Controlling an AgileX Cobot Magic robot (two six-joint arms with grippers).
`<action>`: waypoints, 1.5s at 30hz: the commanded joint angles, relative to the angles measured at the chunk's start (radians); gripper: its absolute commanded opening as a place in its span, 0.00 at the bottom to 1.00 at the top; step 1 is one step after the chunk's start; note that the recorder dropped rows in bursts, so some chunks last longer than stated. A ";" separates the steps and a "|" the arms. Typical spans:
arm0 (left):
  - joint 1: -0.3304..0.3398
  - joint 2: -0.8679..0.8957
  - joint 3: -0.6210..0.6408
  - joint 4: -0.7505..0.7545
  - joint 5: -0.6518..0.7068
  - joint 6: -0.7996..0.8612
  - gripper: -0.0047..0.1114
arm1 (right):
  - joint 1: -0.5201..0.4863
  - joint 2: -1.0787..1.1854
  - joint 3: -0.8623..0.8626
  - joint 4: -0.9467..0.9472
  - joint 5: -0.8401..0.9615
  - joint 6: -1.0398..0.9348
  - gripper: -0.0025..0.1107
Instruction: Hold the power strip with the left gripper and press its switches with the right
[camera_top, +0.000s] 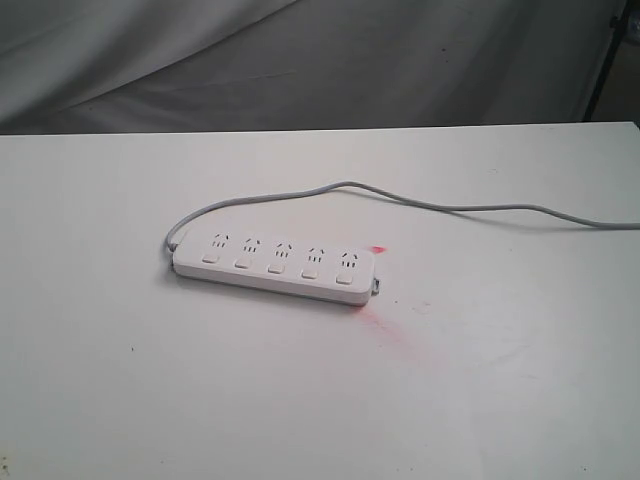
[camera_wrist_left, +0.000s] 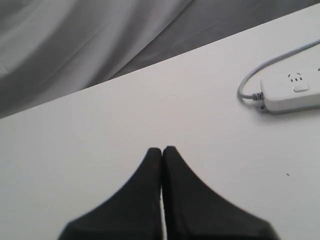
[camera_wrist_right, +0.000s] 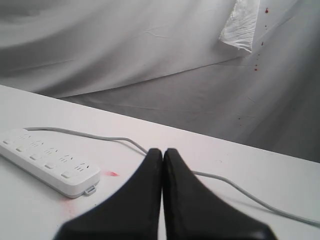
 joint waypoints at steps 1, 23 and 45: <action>0.003 0.203 -0.201 -0.009 -0.027 -0.010 0.05 | -0.008 -0.003 0.004 -0.003 -0.009 0.006 0.02; 0.003 0.501 -0.498 -0.106 0.041 -0.010 0.05 | -0.008 -0.003 0.004 -0.003 -0.009 0.006 0.02; 0.185 1.261 -1.131 -0.779 0.831 1.183 0.04 | -0.008 -0.003 0.004 -0.003 -0.009 0.006 0.02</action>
